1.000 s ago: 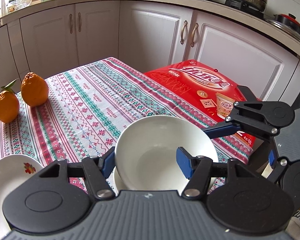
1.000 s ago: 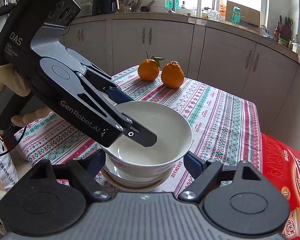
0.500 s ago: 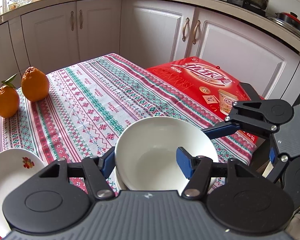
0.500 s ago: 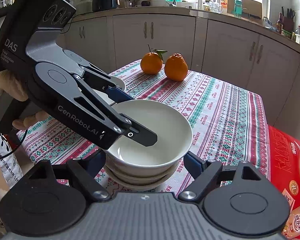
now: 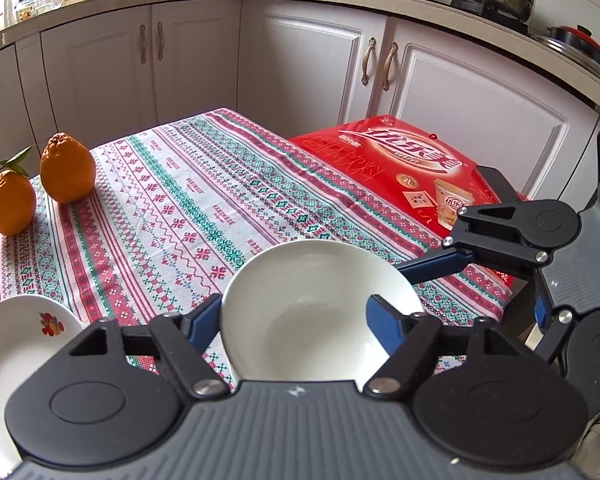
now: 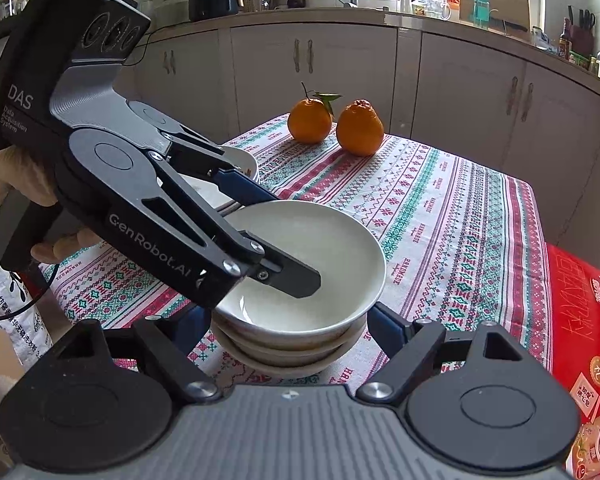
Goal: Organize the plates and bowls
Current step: 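Open the left tool and withdraw while the right tool moves to the bowl stack, then grasp the rim of the three nested bowls with the right tool, then lift and carry the bowl stack toward the white plate stack with the right tool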
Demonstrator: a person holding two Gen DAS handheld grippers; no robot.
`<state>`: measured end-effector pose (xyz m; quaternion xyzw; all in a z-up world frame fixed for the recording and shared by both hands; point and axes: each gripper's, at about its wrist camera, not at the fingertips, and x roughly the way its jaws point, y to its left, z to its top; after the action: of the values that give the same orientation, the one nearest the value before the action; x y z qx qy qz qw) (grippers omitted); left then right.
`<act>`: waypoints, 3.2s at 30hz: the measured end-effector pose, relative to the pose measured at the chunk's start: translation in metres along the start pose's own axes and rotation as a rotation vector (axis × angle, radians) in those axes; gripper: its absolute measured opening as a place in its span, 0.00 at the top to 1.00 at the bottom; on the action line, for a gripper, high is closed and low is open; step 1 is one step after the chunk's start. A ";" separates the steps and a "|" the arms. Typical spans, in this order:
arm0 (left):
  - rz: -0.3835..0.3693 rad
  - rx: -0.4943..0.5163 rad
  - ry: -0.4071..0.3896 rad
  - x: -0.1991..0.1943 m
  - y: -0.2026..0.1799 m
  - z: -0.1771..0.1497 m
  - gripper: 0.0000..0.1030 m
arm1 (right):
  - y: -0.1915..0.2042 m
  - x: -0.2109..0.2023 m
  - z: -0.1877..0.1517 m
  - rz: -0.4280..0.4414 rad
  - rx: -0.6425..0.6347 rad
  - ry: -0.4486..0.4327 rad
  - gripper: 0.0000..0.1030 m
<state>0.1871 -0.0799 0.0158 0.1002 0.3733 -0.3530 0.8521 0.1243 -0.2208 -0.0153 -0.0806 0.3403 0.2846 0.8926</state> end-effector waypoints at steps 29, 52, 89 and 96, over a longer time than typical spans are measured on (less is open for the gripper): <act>0.048 0.160 0.050 -0.011 -0.006 -0.073 0.01 | -0.004 0.012 -0.032 -0.017 -0.197 0.103 0.00; -0.170 0.393 0.141 0.027 0.004 -0.046 0.09 | -0.015 0.056 -0.005 0.210 -0.476 0.215 0.08; -0.281 0.460 0.195 0.030 0.009 -0.036 0.20 | -0.017 0.059 0.008 0.303 -0.488 0.289 0.16; -0.271 0.456 0.157 0.010 0.011 -0.034 0.20 | -0.010 0.049 0.020 0.301 -0.502 0.281 0.17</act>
<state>0.1801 -0.0627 -0.0163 0.2653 0.3590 -0.5299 0.7210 0.1715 -0.2002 -0.0329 -0.2854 0.3875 0.4745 0.7371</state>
